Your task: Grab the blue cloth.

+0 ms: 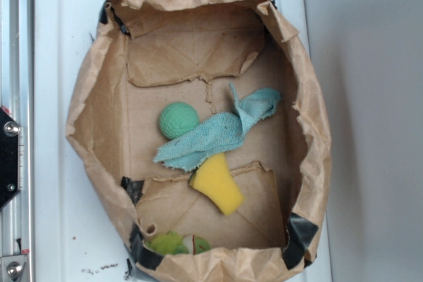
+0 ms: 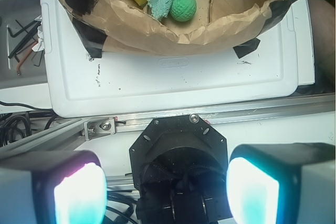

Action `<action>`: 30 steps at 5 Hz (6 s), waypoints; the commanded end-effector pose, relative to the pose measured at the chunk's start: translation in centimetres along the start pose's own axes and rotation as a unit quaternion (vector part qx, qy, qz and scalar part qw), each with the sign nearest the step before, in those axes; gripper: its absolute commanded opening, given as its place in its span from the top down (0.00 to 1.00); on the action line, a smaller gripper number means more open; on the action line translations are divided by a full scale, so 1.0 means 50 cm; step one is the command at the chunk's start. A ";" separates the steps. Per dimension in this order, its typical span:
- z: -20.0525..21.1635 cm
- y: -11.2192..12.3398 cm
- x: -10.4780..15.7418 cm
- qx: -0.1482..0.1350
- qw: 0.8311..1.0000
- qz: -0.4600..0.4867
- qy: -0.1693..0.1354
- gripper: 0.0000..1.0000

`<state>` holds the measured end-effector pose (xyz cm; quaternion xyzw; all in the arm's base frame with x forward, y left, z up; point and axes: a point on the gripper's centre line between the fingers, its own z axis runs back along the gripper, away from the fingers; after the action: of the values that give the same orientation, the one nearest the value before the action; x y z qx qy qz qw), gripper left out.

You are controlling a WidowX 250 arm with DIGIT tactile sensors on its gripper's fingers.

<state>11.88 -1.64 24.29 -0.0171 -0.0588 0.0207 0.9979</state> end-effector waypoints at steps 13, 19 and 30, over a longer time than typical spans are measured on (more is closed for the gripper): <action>-0.343 0.122 0.347 0.073 0.942 0.312 -0.105 0.00; -0.318 0.122 0.364 0.014 0.948 0.300 -0.109 0.00; -0.279 0.125 0.381 -0.008 0.963 0.251 -0.098 1.00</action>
<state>31.55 3.45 9.48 -0.0329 -0.1052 0.2695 0.9567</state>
